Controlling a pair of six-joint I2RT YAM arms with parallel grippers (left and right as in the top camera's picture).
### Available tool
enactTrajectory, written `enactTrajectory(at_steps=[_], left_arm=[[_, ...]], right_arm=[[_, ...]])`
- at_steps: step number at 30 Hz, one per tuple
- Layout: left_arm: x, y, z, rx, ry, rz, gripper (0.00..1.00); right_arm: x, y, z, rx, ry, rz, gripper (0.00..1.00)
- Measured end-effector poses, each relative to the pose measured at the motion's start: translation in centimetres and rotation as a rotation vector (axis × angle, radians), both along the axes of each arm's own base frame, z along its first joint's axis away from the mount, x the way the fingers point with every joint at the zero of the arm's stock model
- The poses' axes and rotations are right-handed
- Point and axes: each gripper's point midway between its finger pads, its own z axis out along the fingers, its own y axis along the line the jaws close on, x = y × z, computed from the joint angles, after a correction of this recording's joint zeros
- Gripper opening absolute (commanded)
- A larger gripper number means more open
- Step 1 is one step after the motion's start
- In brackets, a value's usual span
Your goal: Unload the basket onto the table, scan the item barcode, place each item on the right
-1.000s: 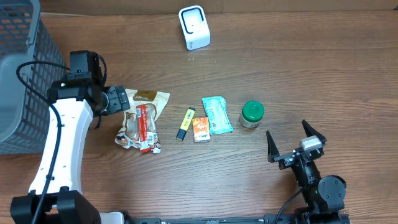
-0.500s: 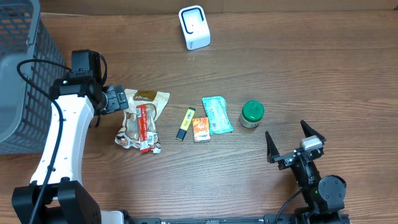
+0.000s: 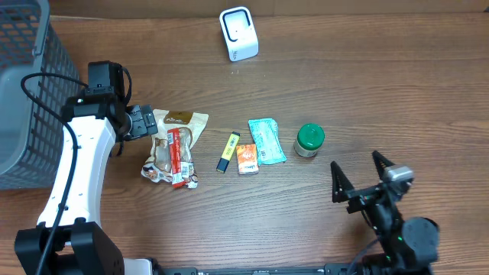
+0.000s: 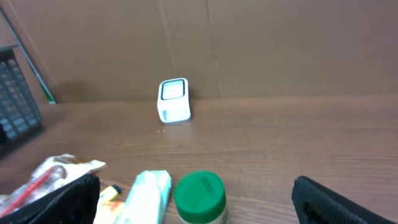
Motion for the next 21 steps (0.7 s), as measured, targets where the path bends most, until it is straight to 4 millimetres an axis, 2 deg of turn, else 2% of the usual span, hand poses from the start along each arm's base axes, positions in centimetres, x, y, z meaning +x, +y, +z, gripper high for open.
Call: enactTrajectory(at_steps=[5,9,11,12,13,15,17,21], left_arm=[[0.0,0.0,0.0,0.0,0.001,0.0,1.0],[0.0,0.1,0.0,0.003,0.002,0.001,1.0],[-0.1,0.1,0.0,0.005,0.002,0.001,1.0],[0.0,0.1,0.0,0.004,0.002,0.001,1.0],[-0.1,0.1,-0.1,0.006,0.002,0.002,1.0],[-0.1,0.1,-0.1,0.007,0.003,0.002,1.0],[-0.1,0.1,-0.1,0.007,0.003,0.002,1.0],[-0.1,0.1,0.0,0.007,0.002,0.002,1.0]], right_arm=[[-1.7,-0.5,6.9,0.005,0.037,-0.016,1.0],[-2.2,-0.7,11.2,-0.006,0.148,-0.025,1.0],[-2.3,-0.7,14.0,-0.01,0.199,-0.028,1.0],[-2.5,-0.7,15.4,-0.021,0.283,-0.027,1.0],[-2.6,-0.7,15.8,-0.021,0.294,-0.027,1.0],[-2.7,-0.7,17.1,-0.032,0.422,-0.029,1.0],[-2.0,-0.6,18.2,-0.037,0.48,-0.03,1.0],[0.3,0.6,17.9,-0.031,0.633,0.021,1.0]])
